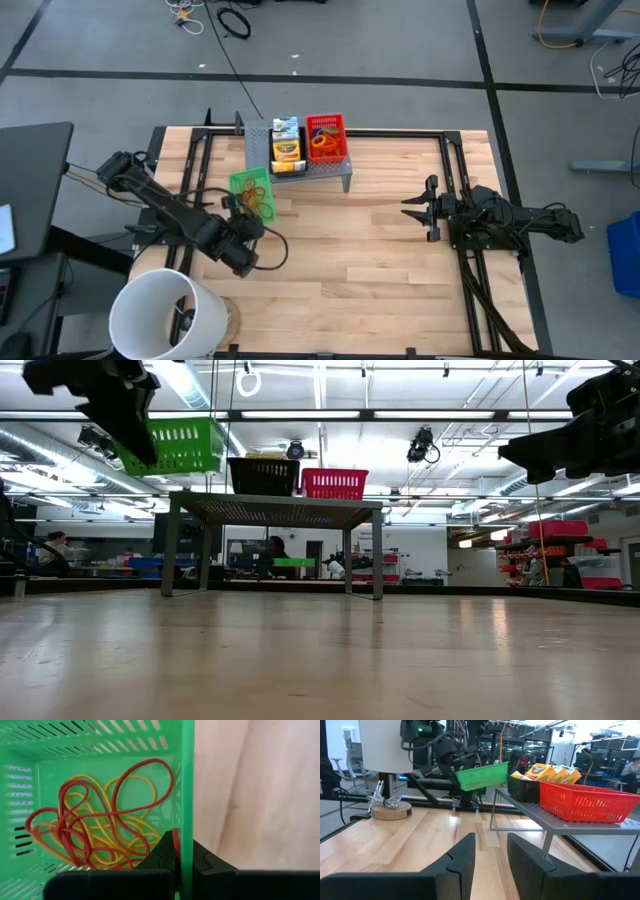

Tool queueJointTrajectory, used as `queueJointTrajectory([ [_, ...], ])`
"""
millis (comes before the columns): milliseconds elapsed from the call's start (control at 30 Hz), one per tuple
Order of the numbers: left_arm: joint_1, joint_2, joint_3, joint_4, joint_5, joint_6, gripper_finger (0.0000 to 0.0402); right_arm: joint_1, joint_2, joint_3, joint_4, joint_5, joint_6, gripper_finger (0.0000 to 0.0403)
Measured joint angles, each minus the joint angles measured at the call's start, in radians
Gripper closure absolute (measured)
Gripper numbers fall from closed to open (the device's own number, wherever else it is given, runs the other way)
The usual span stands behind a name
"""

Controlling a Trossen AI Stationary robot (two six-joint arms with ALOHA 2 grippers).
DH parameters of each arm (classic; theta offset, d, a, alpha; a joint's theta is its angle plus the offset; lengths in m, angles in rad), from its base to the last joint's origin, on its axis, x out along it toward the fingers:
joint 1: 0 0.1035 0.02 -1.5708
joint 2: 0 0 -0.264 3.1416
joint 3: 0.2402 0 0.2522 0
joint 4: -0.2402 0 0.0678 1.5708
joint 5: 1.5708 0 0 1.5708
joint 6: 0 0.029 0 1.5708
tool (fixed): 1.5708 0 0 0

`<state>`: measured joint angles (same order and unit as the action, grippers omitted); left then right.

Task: Pick & Place Office Desk Supplies
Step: Put the green bin on the shelf

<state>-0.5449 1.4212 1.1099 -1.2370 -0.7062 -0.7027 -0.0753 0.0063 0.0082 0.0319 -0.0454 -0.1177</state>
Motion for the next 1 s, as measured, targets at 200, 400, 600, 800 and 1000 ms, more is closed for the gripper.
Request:
queueJointTrajectory([
  [200, 0.072, 0.0, 0.0, -0.014, 0.008, 0.081, 0.0397, 0.0, 0.0, 0.0, 0.0, 0.0, 0.0, 0.0284],
  [400, 0.142, 0.0, 0.0, -0.018, 0.027, 0.169, 0.0397, 0.0, 0.0, 0.0, 0.0, 0.0, 0.0, 0.0284],
  [600, 0.194, -0.003, 0.0, -0.02, 0.049, 0.249, 0.0397, 0.0, 0.0, 0.0, 0.0, -0.001, 0.0, 0.0284],
  [800, 0.227, -0.025, 0.0, -0.024, 0.058, 0.302, 0.0397, 0.0, 0.0, 0.0, 0.0, -0.001, 0.0, 0.0284],
  [1000, 0.232, -0.036, 0.0, -0.028, 0.029, 0.311, 0.0393, 0.0, 0.0, 0.0, 0.0, -0.005, 0.0, 0.0284],
])
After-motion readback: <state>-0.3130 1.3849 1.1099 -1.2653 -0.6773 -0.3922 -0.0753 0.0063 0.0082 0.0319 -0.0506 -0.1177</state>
